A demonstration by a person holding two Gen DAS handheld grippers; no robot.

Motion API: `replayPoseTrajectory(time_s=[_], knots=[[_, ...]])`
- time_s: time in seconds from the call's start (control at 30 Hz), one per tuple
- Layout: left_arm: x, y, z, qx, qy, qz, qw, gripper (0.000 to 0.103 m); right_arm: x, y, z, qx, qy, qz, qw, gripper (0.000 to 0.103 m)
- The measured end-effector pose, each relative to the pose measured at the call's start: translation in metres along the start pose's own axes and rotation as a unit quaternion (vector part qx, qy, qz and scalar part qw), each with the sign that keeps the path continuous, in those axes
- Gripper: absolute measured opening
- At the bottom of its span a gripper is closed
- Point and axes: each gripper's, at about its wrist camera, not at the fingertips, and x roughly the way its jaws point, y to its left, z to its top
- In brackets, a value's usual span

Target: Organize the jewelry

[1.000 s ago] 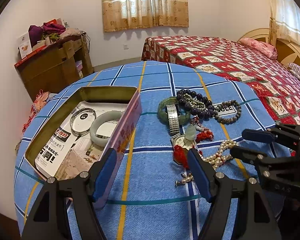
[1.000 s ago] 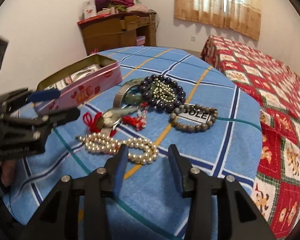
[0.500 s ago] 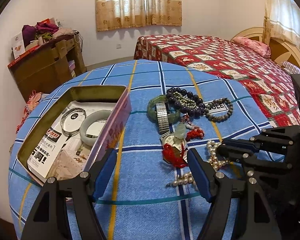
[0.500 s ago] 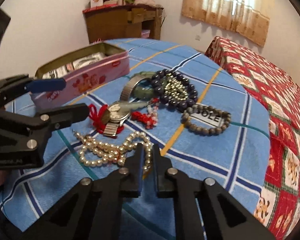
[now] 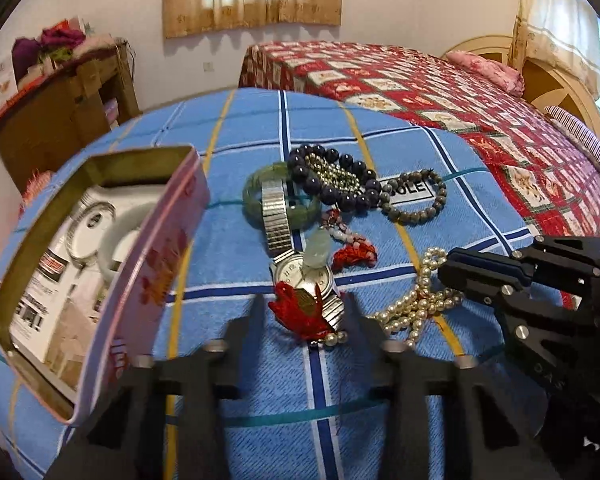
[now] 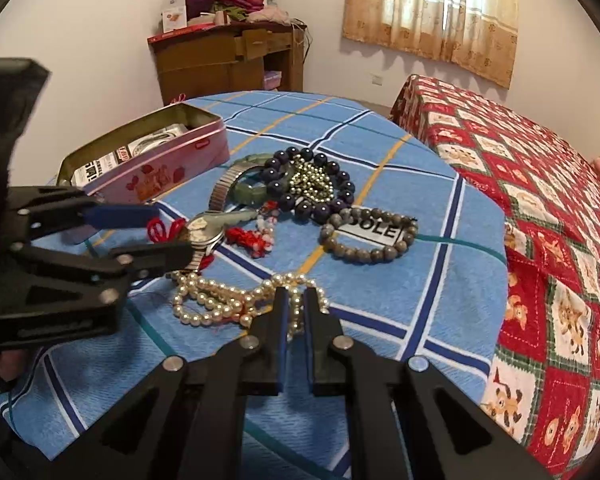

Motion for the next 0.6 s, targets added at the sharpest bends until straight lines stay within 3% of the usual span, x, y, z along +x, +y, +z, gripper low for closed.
replayPoseTrajectory(time_s=[0.03,0.1,0.6], knots=[[0.001,0.002,0.000,-0.004,0.003,-0.003,1.0000,0.004,-0.001,0.000,-0.001,0.000,-0.002,0.001,1.000,0.009],[-0.005,0.004,-0.003,-0.008,-0.004,-0.005,1.0000,0.002,-0.003,-0.001,0.000,0.001,-0.007,0.004,1.000,0.009],[-0.071,0.028,0.011,-0.030,-0.079,-0.025,0.9961,0.001,-0.037,0.004,0.021,0.011,-0.058,0.023,0.998,0.009]])
